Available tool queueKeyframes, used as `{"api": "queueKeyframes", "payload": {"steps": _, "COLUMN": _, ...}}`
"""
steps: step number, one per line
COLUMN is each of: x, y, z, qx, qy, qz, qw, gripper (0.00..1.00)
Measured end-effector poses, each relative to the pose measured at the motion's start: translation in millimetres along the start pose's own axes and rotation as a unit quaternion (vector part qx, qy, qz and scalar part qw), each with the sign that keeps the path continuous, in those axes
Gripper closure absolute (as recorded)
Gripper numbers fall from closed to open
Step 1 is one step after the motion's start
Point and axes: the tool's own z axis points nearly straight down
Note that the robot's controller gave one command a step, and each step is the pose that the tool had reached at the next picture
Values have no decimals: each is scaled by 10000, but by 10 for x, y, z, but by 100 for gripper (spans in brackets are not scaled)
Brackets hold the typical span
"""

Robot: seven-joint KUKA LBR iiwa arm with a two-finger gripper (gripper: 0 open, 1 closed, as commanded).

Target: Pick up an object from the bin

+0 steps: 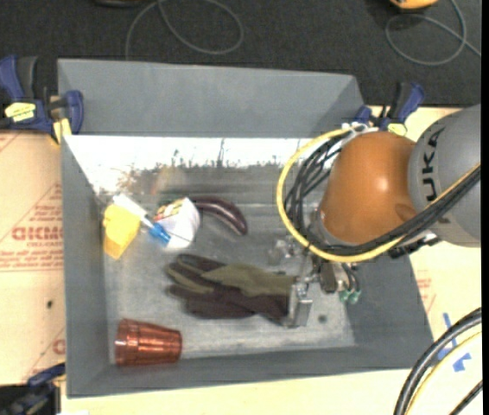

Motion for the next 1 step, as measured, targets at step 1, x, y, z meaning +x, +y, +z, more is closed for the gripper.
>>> {"api": "queueKeyframes", "payload": {"steps": 1, "x": -97, "y": 292, "z": 423, "qx": 1, "qy": -28, "qz": 231, "qw": 9997, "gripper": 0}}
